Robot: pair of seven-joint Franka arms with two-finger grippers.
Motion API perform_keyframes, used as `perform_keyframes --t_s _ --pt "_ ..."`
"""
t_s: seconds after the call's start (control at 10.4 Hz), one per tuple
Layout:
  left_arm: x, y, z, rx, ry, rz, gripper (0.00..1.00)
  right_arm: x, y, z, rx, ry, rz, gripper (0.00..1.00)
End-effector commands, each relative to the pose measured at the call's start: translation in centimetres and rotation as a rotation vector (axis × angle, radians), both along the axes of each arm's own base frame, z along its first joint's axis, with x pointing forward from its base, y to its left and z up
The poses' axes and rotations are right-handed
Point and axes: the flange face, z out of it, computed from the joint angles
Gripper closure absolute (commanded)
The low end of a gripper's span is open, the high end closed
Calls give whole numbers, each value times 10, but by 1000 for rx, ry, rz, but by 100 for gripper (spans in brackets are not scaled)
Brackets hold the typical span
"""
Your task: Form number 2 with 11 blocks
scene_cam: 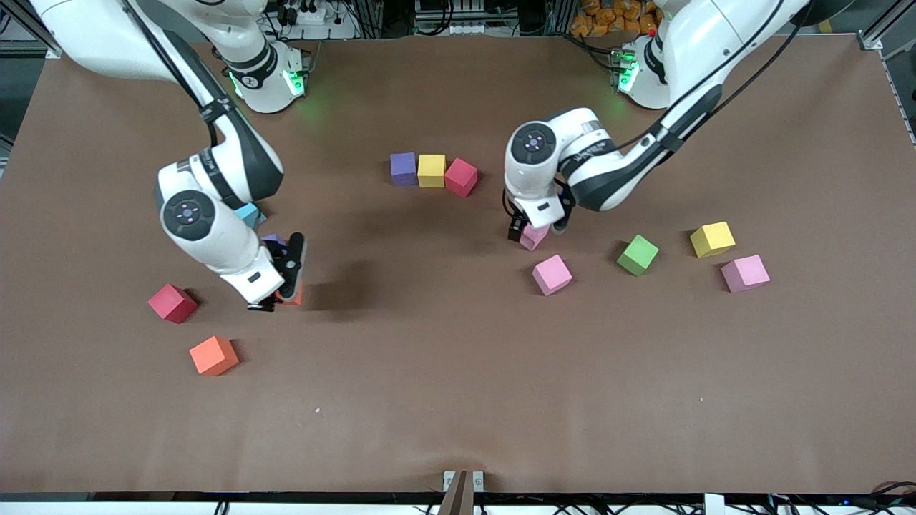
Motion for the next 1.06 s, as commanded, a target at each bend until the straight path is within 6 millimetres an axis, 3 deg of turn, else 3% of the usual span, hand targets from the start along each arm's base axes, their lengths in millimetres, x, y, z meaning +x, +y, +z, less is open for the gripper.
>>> perform_keyframes --t_s 0.0,0.29,0.58,0.96 --pt "2 9 0 -2 8 -133 0 -19 43 5 2 -13 -74 59" --pt "1 13 -14 -10 43 -180 0 -41 94 5 9 -19 -202 59" --pt "11 21 -24 -28 53 -164 0 -87 167 5 9 -26 -445 61" --pt "20 29 -43 -41 40 -146 0 -125 219 -4 27 -27 -845 61"
